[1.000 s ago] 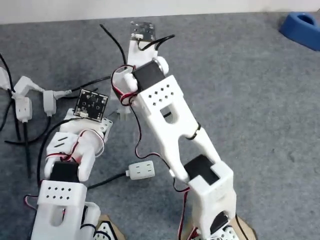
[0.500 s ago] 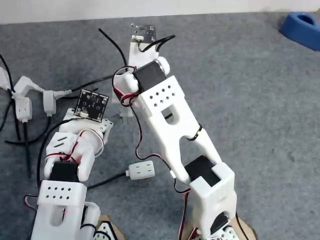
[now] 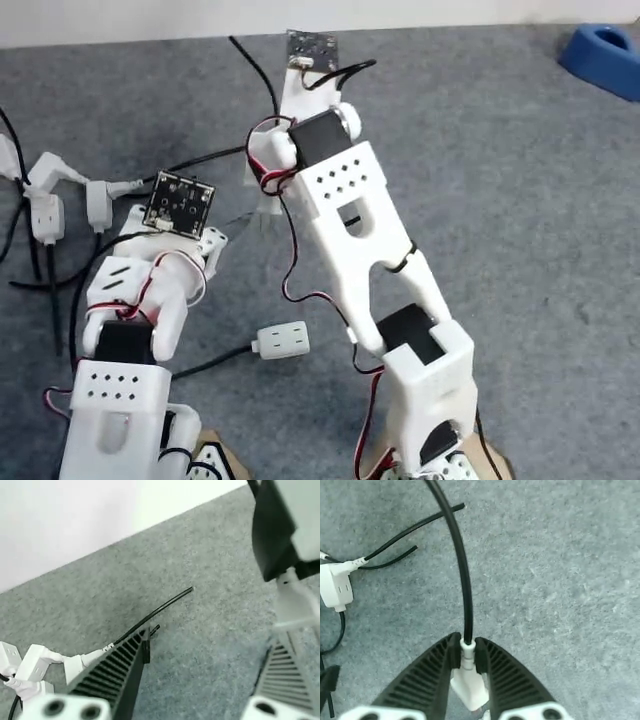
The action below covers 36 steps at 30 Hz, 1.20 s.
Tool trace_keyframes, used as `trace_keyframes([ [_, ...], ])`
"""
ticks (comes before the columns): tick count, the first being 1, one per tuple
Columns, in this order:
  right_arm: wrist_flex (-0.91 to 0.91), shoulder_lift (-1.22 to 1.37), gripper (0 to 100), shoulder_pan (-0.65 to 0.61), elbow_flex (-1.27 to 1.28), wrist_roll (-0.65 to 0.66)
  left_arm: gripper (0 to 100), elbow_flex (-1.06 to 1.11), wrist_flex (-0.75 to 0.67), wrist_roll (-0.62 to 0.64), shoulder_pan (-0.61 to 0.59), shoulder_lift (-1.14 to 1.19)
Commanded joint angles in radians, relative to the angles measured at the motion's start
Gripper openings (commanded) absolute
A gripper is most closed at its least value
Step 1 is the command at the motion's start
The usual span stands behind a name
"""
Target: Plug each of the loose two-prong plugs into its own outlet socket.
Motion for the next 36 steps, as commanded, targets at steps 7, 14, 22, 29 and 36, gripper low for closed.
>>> trace_keyframes([
  [7,-0.030,0.054,0.5,-0.008,-0.058,0.011,35,-0.071,-0.017,0.009,0.067,-0.019],
  [14,-0.012,-0.010,0.5,-0.048,-0.058,0.011,35,-0.053,-0.020,0.009,0.076,-0.010],
  [22,0.102,-0.153,0.5,-0.079,-0.058,0.052,35,0.016,-0.094,0.009,0.074,-0.008],
  [29,0.147,-0.186,0.5,-0.073,-0.048,0.098,35,0.019,-0.094,0.008,0.071,-0.008],
  [36,0.147,-0.179,0.5,0.024,-0.027,0.184,35,0.021,-0.092,0.008,0.013,-0.018],
])
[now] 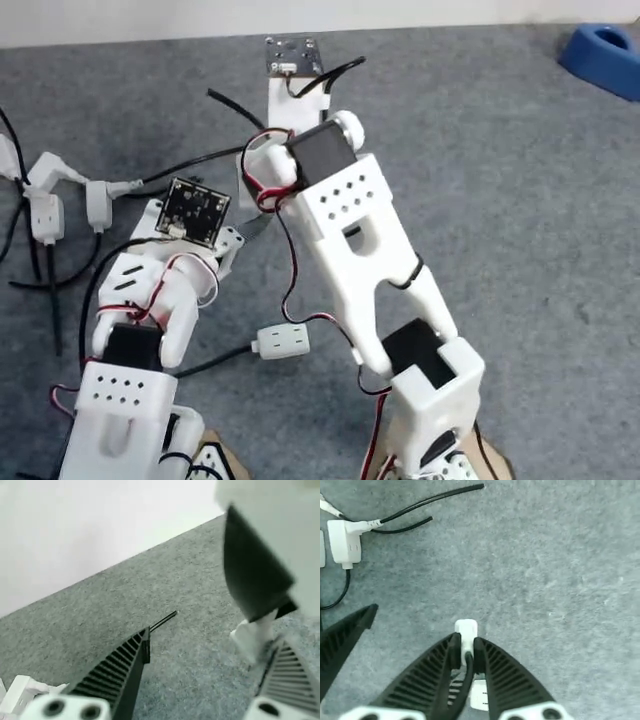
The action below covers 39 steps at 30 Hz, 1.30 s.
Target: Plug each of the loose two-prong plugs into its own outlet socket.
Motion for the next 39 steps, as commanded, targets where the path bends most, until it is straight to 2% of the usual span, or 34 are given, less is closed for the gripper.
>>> trace_keyframes([
  [1,0.012,-0.056,0.5,0.070,-0.002,0.075,35,0.007,-0.011,0.002,-0.036,-0.012],
  [9,0.012,0.008,0.5,0.107,0.094,0.109,35,0.058,-0.014,0.002,-0.045,-0.013],
  [14,0.022,0.005,0.5,0.088,0.179,0.114,35,0.056,-0.026,0.003,-0.171,-0.007],
  [17,0.021,-0.027,0.5,0.056,0.303,0.121,35,0.102,-0.094,0.032,-0.213,-0.004],
  [23,0.018,-0.222,0.5,-0.002,0.504,0.146,35,0.171,-0.166,0.043,-0.214,-0.004],
  [32,0.018,-0.300,0.5,0.048,0.717,0.256,35,0.177,-0.166,0.043,-0.217,-0.004],
  [39,-0.170,-0.478,0.5,0.004,0.949,0.279,35,0.177,-0.164,0.041,-0.217,-0.004],
])
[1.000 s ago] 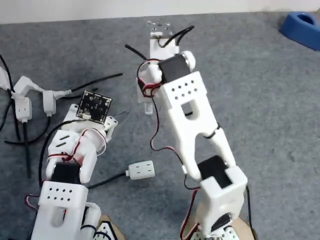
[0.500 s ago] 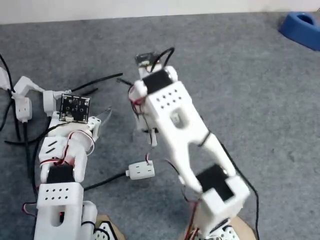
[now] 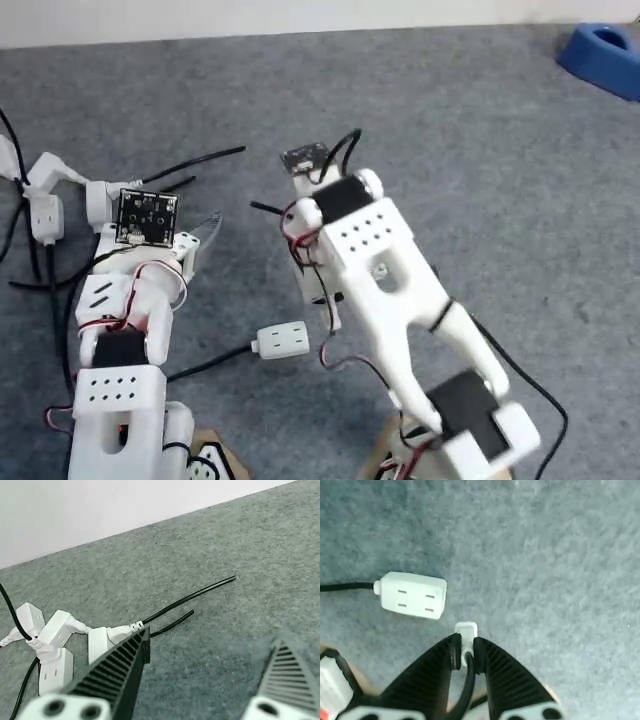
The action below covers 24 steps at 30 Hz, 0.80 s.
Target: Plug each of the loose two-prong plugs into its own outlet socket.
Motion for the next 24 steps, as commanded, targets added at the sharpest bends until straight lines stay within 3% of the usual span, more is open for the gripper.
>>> trace_keyframes([
  [1,-0.088,-0.140,0.5,-0.044,0.084,0.009,35,-0.004,-0.017,0.008,-0.008,-0.002],
  [5,-0.151,-0.193,0.5,-0.025,0.134,0.009,35,-0.008,0.166,-0.069,0.001,-0.010],
  [10,-0.150,-0.165,0.5,0.203,0.143,0.057,35,-0.051,0.396,-0.199,0.036,-0.002],
  [13,-0.148,-0.162,0.5,0.305,0.143,0.072,35,-0.197,0.701,-0.229,0.044,0.019],
  [18,-0.107,-0.162,0.5,0.323,0.143,0.075,35,-0.564,1.209,-0.235,0.177,0.234],
  [21,-0.114,-0.162,0.5,0.323,0.143,0.075,35,-0.714,1.344,-0.235,0.286,0.421],
  [24,-0.116,-0.162,0.5,0.323,0.143,0.083,35,-0.820,1.386,-0.249,0.344,0.587],
])
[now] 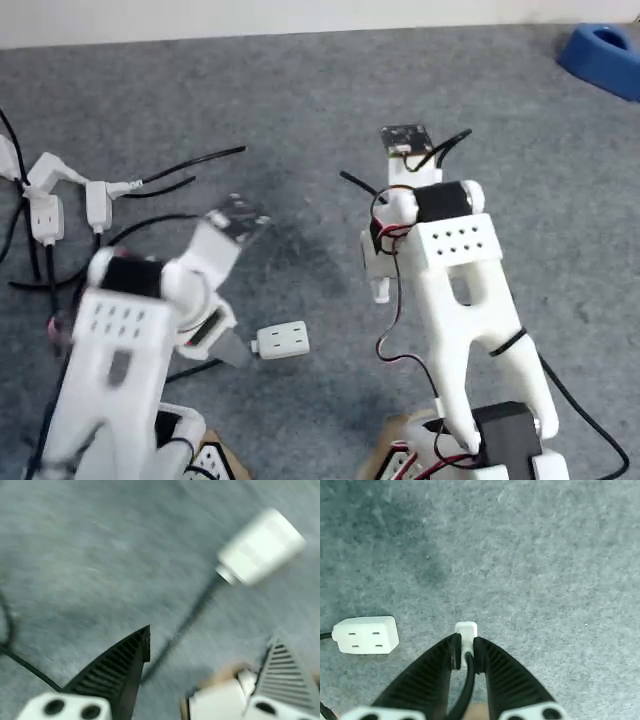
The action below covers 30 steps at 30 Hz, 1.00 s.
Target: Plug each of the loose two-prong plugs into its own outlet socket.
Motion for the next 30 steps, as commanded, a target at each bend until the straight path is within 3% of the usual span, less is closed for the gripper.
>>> trace_keyframes([
  [1,0.001,-0.018,0.5,0.016,-0.004,0.021,35,-0.196,0.081,-0.054,0.094,0.251],
  [12,0.001,-0.013,0.5,0.013,-0.007,0.087,28,-0.213,-0.021,-0.117,0.134,0.538],
  [16,-0.012,-0.010,0.5,0.018,-0.013,0.094,28,-0.205,-0.069,-0.117,0.153,0.552],
  [23,-0.035,-0.008,0.5,0.019,-0.004,0.086,28,-0.140,-0.201,-0.114,0.300,0.553],
  [30,-0.035,-0.008,0.5,0.018,-0.004,0.091,31,-0.094,-0.296,-0.117,0.291,0.555],
])
